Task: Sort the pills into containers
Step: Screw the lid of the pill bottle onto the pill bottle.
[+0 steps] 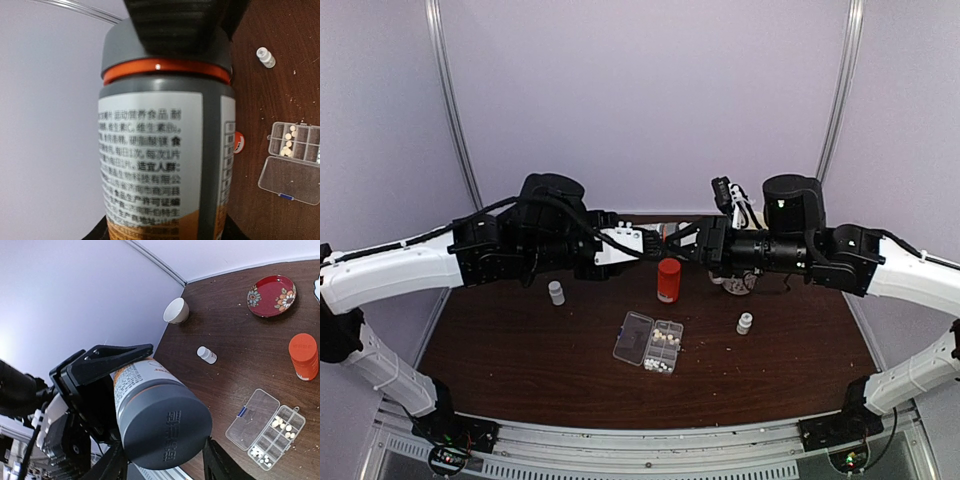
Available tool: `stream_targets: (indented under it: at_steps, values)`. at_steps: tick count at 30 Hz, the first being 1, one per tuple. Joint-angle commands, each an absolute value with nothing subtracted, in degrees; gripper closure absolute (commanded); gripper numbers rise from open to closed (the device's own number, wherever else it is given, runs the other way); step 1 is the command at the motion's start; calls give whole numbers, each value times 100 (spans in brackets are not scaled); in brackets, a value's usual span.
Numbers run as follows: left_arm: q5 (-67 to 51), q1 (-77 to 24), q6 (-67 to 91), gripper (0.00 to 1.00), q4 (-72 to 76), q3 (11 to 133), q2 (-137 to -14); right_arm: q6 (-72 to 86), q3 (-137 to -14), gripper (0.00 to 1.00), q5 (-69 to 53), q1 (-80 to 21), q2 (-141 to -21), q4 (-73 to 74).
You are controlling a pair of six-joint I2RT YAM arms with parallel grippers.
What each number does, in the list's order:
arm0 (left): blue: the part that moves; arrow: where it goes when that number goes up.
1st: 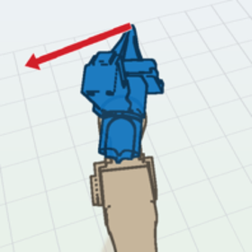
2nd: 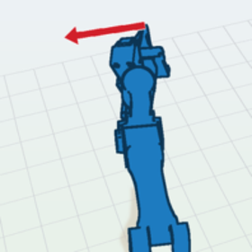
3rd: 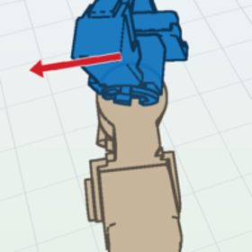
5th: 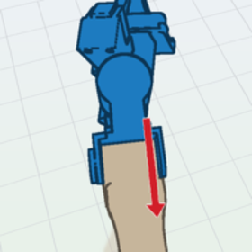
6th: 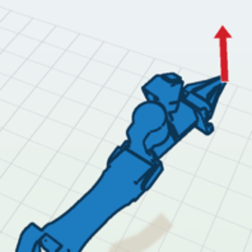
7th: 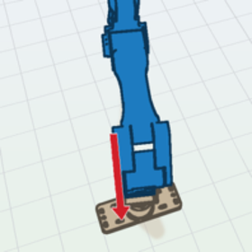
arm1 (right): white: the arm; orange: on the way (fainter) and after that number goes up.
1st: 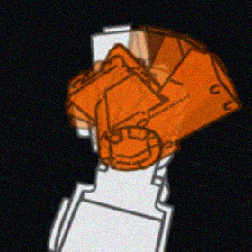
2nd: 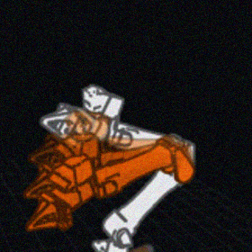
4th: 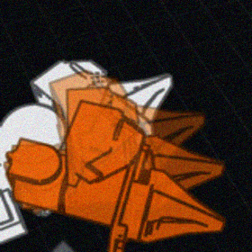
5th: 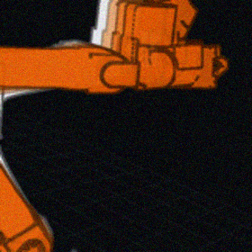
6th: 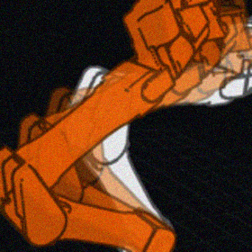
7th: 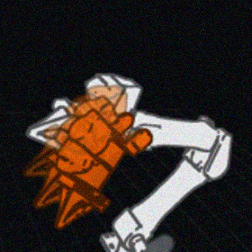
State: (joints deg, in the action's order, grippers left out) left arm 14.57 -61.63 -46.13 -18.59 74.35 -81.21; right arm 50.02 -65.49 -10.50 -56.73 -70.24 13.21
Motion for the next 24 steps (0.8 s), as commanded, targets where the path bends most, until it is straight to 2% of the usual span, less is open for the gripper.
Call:
stream_targets:
  at_steps: [1,6,10,18,24]
  values:
    - [1765,-6369,-5202,100,-697,7737,-8229,5670,-6477,79,-1182,-5566,-7126,1118]
    - [1403,-6312,-4722,100,-1459,7683,-8286,4313,-6472,36,-1283,-5178,-6488,1595]
    - [768,-6138,-3958,100,-1923,7577,-8163,2484,-6497,15,-1165,-5071,-5752,2291]
    - [-2620,-5454,-2571,100,-2753,8000,-7989,-1825,-6465,15,-2373,-5345,-5294,3119]
    - [-3666,-5414,-2350,100,-3352,8427,-8162,-2515,-6902,8,-2852,-5460,-5676,2995]
